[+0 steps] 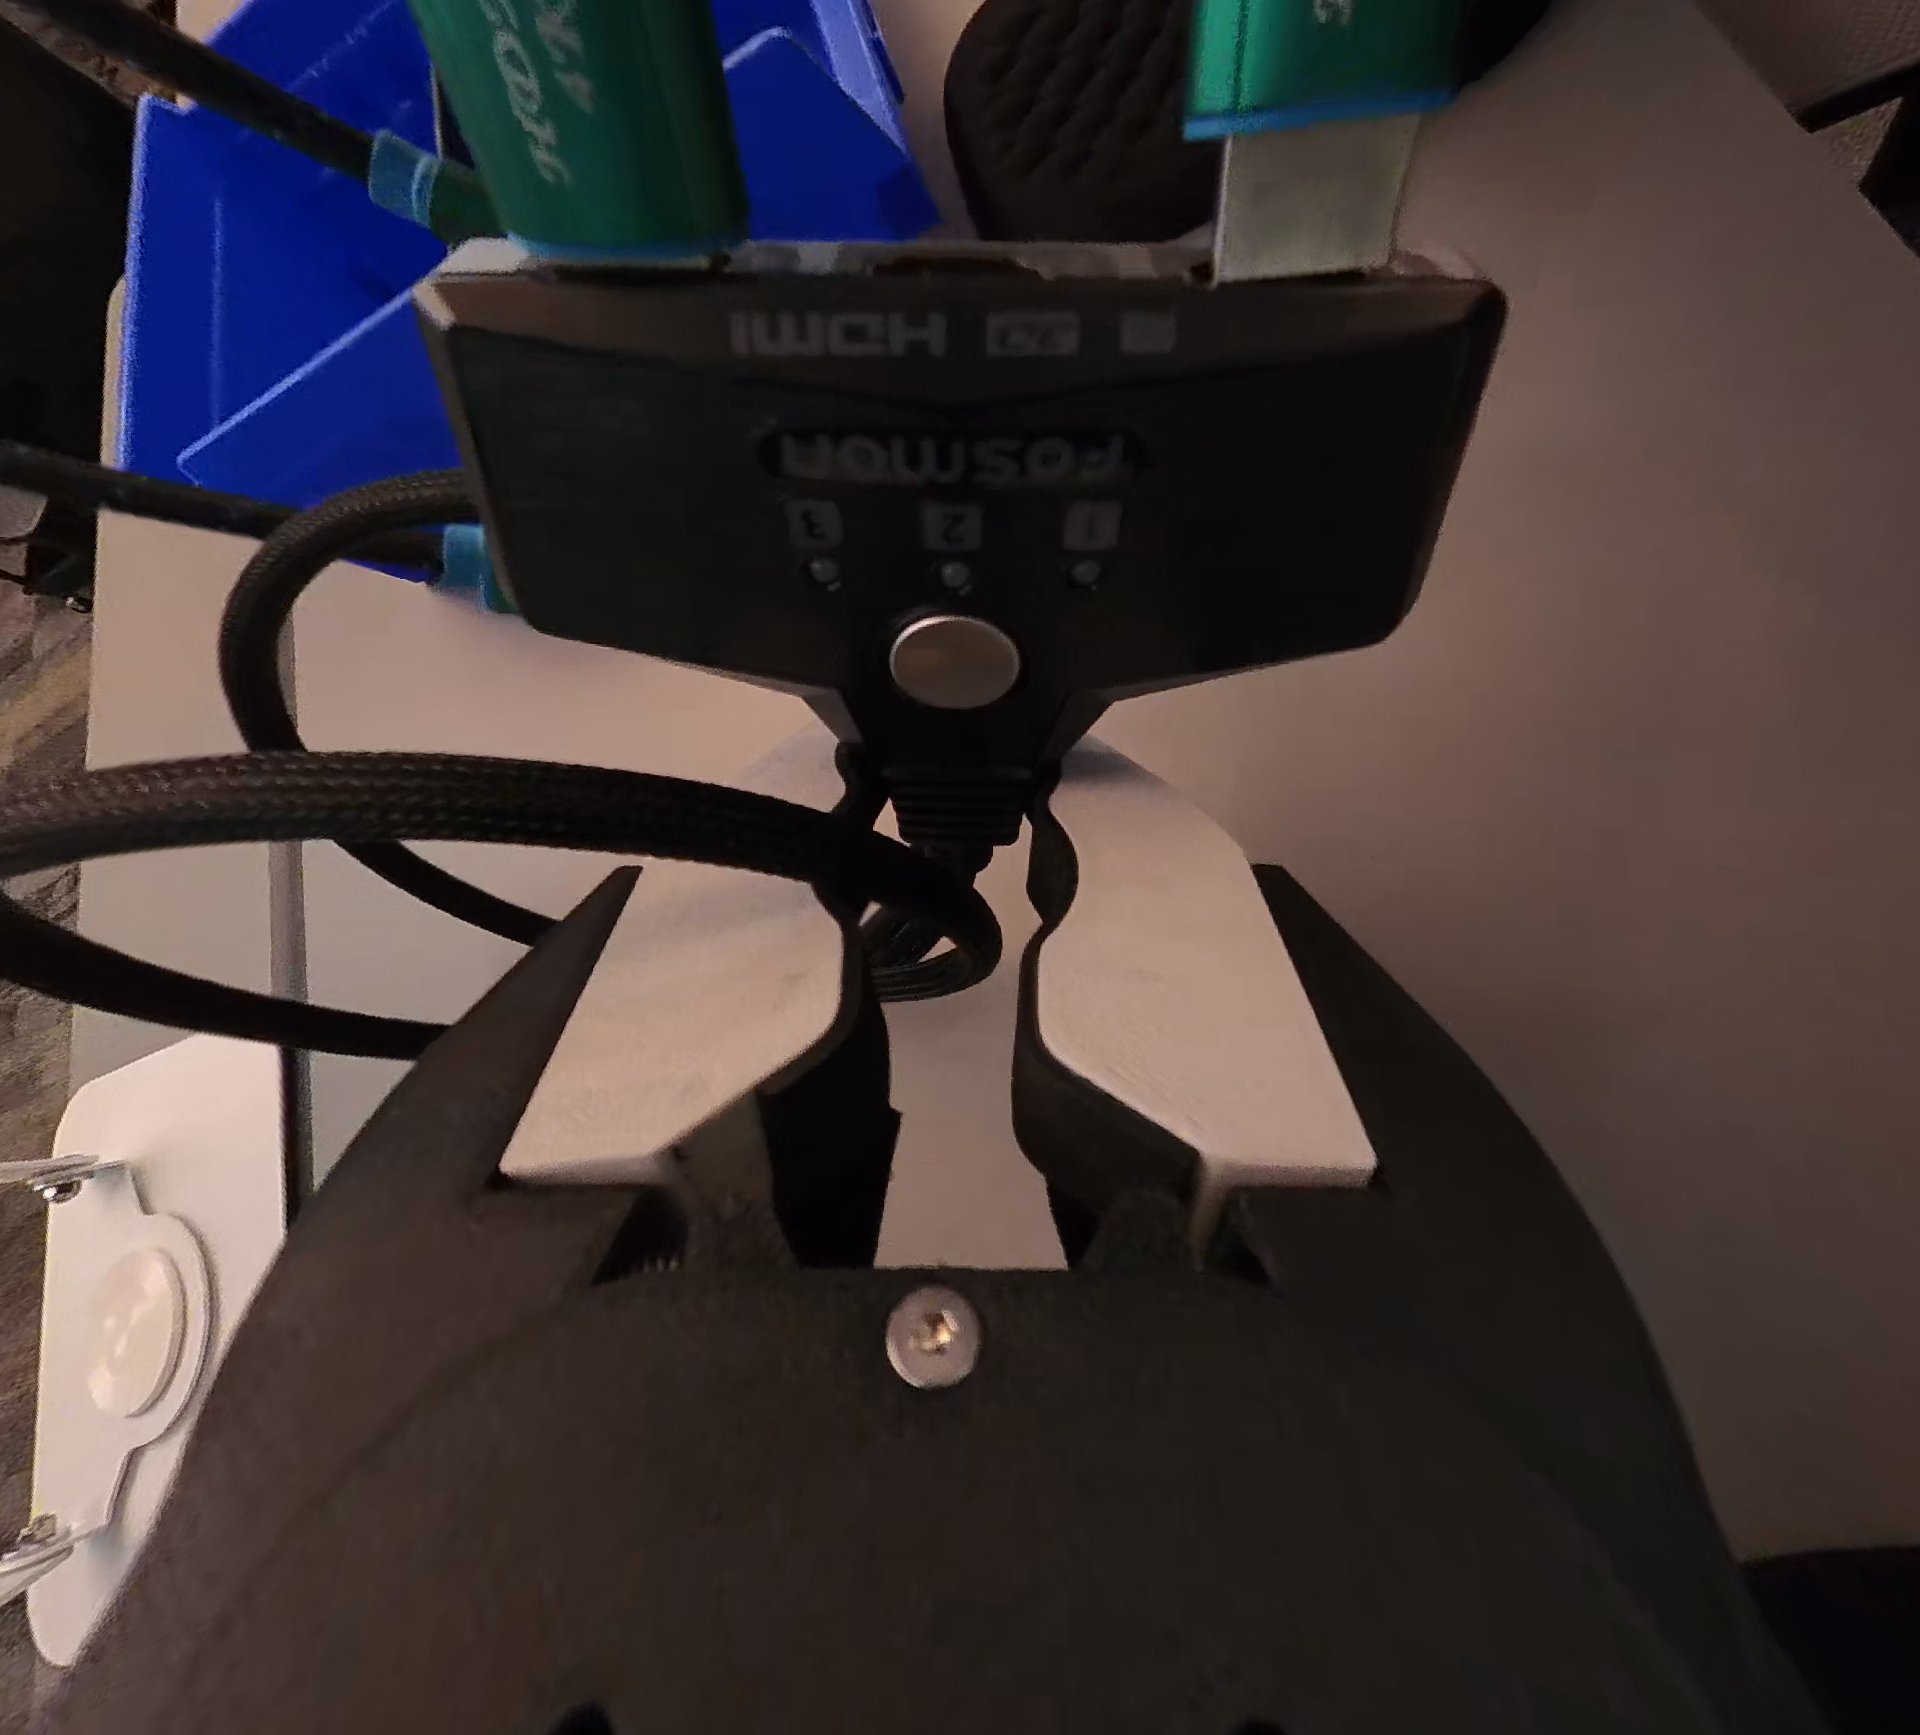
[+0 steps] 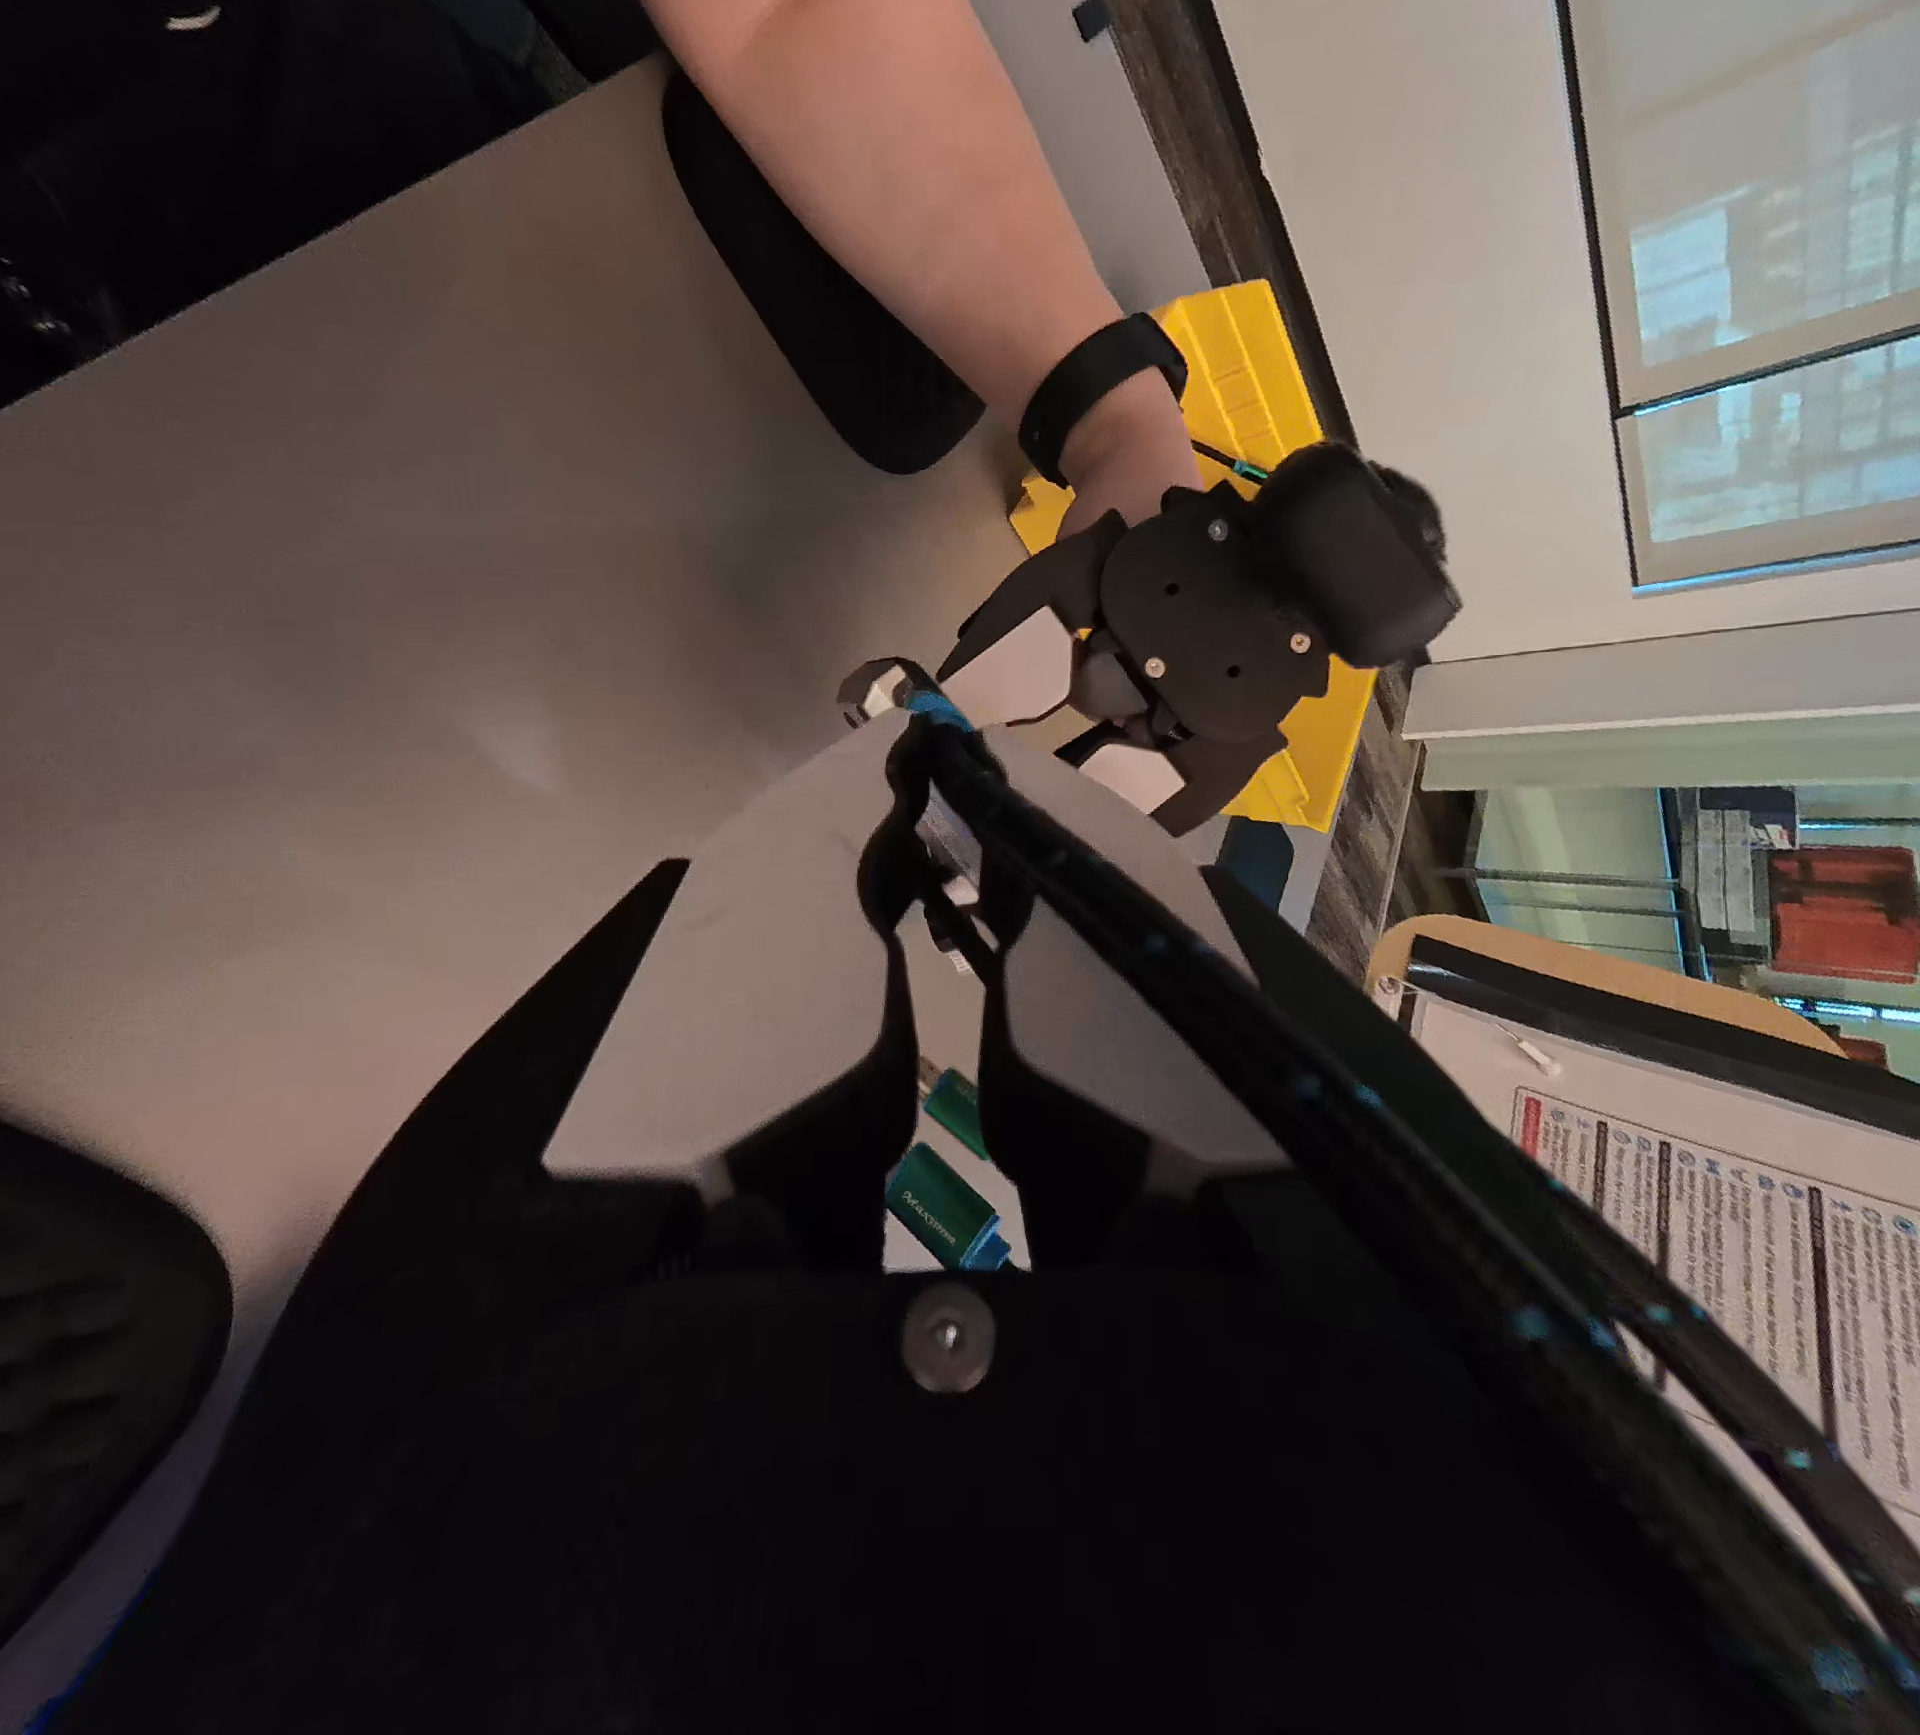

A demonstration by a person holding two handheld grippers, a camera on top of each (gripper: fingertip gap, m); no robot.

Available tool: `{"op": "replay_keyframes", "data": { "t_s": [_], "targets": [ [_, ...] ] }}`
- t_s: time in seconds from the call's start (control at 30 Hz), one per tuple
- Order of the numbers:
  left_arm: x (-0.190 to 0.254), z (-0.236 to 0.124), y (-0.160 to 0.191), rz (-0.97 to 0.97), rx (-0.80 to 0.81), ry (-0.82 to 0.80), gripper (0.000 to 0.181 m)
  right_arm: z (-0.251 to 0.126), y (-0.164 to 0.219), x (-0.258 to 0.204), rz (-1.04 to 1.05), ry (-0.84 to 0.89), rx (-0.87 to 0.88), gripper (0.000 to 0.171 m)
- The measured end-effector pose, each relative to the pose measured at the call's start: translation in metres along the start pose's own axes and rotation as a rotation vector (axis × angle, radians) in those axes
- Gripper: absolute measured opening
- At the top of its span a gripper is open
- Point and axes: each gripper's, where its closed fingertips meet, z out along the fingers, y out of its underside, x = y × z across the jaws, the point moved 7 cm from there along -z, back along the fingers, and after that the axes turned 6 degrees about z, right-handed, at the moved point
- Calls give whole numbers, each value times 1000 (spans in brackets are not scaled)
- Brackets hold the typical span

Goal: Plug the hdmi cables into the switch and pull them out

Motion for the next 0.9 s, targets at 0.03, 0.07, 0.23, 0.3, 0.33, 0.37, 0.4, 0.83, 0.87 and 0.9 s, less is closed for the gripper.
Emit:
{"op": "replay_keyframes", "data": {
  "t_s": [0.03, 0.07, 0.23, 0.3, 0.33, 0.37, 0.4, 0.83, 0.87, 0.9],
  "targets": [
    [0, 0, 0, 2, -6, 1, 24, 1, 0, 0, 4, -6, -3, 7],
    [1, 1, 1, 3, -10, 2, 24, 1, 1, 0, 10, -11, -7, 7],
    [1, 4, 3, 1, -34, 12, 24, 2, 6, -2, 51, -46, -28, 7],
    [2, 5, 3, 4, -39, 15, 24, 3, 7, -3, 64, -60, -26, 7],
    [1, 5, 3, 0, -37, 14, 24, 3, 7, -2, 62, -56, -28, 6],
    [1, 5, 4, -6, -35, 11, 24, 3, 7, -2, 58, -51, -33, 7],
    [0, 5, 5, -15, -33, 4, 24, 3, 7, -1, 60, -43, -44, 7],
    [14, 7, -6, -21, 11, 164, 23, 2, -14, -11, -24, -59, -54, 9],
    [14, 8, -7, -23, 12, 168, 23, 1, -13, -10, -8, -59, -56, 9],
    [14, 10, -7, -28, 8, 166, 23, 0, -12, -9, 17, -56, -69, 7]
  ]
}}
